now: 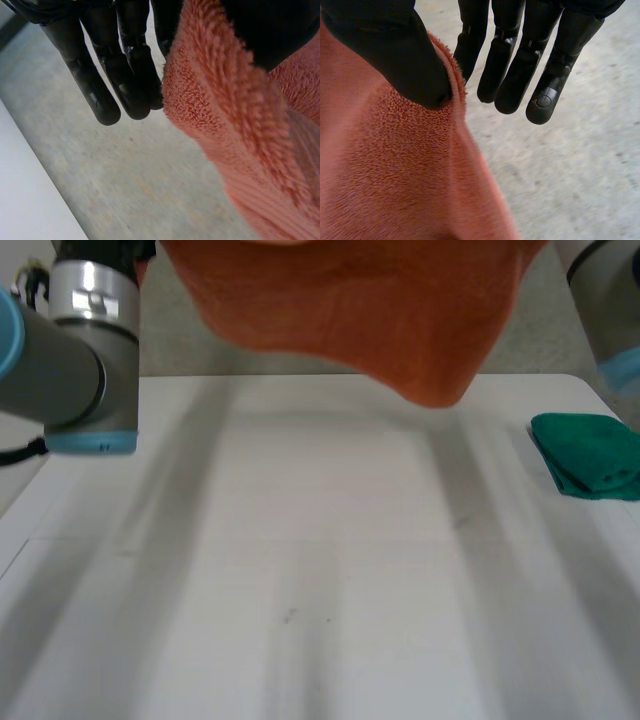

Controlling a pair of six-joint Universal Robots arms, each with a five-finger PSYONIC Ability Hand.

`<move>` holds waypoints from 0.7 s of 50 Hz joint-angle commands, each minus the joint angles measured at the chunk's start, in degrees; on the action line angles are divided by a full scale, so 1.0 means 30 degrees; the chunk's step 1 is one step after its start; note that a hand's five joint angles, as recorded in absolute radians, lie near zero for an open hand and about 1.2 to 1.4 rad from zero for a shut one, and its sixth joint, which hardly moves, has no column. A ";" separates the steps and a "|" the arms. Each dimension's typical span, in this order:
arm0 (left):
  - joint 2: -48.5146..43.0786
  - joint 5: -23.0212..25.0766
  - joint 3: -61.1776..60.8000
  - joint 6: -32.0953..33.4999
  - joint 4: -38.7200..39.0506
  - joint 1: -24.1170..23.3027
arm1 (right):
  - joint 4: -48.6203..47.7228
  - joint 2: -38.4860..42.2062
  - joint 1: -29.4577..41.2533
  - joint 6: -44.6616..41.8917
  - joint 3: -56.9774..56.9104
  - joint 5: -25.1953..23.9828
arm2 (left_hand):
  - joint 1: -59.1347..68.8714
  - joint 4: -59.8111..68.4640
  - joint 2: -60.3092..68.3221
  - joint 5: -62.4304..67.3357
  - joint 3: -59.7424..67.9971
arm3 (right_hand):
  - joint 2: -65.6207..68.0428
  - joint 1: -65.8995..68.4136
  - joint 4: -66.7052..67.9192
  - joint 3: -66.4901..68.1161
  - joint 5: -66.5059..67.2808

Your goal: Fold the laundry.

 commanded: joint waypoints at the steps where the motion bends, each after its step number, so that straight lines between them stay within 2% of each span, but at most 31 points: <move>1: 0.1273 0.0082 -0.5743 -0.0017 -0.0796 0.0331 | 0.0694 -0.2115 -0.0252 -0.0681 0.6999 -0.2163 | 0.4739 0.3714 0.3732 0.4413 0.3851 | 0.4225 0.7692 0.3973 0.4135 0.4372; 9: 0.1072 0.0199 -1.0846 0.0101 -0.0855 0.0566 | 0.1368 -0.2702 -0.0223 -0.2967 1.4764 -0.3338 | 0.4739 0.3714 0.3732 0.4413 0.3851 | 0.4225 0.7692 0.3973 0.4135 0.4372; 13: 0.0022 0.0200 -1.2227 0.0159 -0.0767 0.0537 | 0.1164 -0.2235 -0.0106 -0.3437 1.7199 -0.3339 | 0.1732 0.0706 0.0725 0.1406 0.0844 | 0.4225 0.7692 0.3973 0.4135 0.4372; 18: -0.1916 0.0199 -1.2611 0.0539 -0.1147 0.0566 | 0.0899 -0.0566 -0.0076 -0.3379 1.8227 -0.3514 | -0.3991 -0.5016 -0.4998 -0.4316 -0.4879 | 0.4225 0.7692 0.3973 0.4135 0.4372; 22: -0.2035 0.0199 -1.2670 0.0979 -0.1587 0.1005 | 0.0870 -0.0417 -0.0134 -0.3174 1.8491 -0.3485 | -0.9033 -1.0059 -1.0040 -0.9359 -0.9921 | 0.4225 0.7692 0.3973 0.4135 0.4372; 24: -0.1890 0.0170 -1.2700 0.1009 -0.1849 0.1268 | 0.0841 -0.0476 -0.0164 -0.3115 1.8609 -0.3485 | -1.2947 -1.3973 -1.3955 -1.3273 -1.3836 | 0.4225 0.7692 0.3973 0.4135 0.4372; 30: -0.0689 0.0082 -1.2904 0.0687 -0.2729 0.1796 | 0.0812 -0.0681 -0.0311 -0.1830 1.8813 -0.3543 | -1.7061 -1.8086 -1.8068 -1.7387 -1.7949 | 0.4225 0.7692 0.3973 0.4135 0.4372; 35: 0.0306 0.0082 -1.3256 0.0016 -0.3869 0.2411 | 0.0490 -0.1003 -0.0750 -0.0597 1.9224 -0.3573 | -1.7234 -1.8259 -1.8241 -1.7559 -1.8122 | 0.4225 0.7692 0.3973 0.4135 0.4372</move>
